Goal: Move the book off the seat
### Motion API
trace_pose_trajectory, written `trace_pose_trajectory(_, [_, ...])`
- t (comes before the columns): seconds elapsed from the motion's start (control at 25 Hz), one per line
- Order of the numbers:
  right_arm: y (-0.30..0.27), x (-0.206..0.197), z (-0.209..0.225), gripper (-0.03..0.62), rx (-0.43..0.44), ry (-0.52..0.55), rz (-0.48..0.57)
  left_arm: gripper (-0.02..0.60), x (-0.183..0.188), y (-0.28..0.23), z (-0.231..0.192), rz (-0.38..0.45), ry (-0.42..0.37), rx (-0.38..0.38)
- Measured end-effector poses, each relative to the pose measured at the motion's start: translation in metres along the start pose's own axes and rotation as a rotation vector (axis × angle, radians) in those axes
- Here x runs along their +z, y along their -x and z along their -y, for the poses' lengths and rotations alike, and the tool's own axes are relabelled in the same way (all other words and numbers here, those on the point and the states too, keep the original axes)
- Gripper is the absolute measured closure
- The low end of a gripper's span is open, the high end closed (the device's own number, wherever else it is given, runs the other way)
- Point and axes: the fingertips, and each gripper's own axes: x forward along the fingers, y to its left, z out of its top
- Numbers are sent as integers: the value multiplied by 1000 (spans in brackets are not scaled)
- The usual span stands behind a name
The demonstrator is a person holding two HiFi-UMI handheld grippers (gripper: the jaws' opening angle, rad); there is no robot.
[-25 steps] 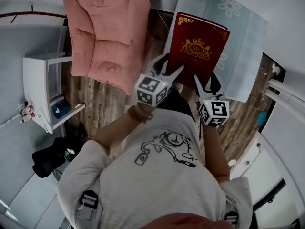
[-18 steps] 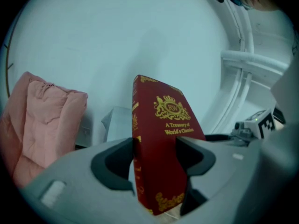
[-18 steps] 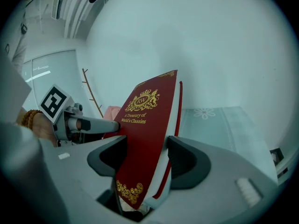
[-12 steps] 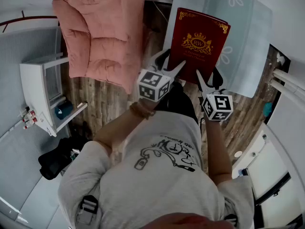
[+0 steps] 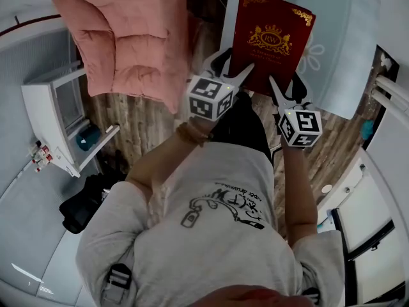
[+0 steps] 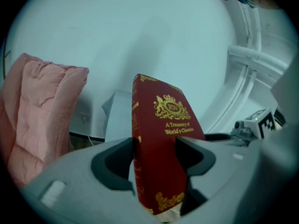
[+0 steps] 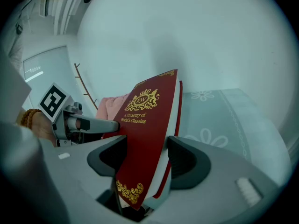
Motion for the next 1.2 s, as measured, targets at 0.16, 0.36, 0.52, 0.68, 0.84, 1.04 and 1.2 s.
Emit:
trace_pose_trajectory(0.16, [-7,-12,7,315,-3,-14,-10,299,-12,-11,-6,-13,20,-2])
trace_pose_trajectory(0.36, [-16,-24,13,315,0,-20,-22,299,-22,-20,-12,-16,25,1])
trace_pose_trajectory(0.52, [-44,-38,13,315,4,-26,-53,299,-36,-31,-39,-27,48,3])
trace_pose_trajectory(0.68, [-61,-49,16,313,1,-39,-72,299,-46,-41,-54,-41,52,0])
trace_pose_trajectory(0.84, [-67,-57,19,313,-3,-55,-74,299,-52,-47,-59,-42,53,-5])
trace_pose_trajectory(1.04, [-73,-61,25,313,-9,-85,-62,299,-55,-54,-64,-34,66,-6])
trace_pose_trajectory(1.2, [-75,-66,28,313,-12,-101,-52,299,-59,-58,-66,-33,74,-5])
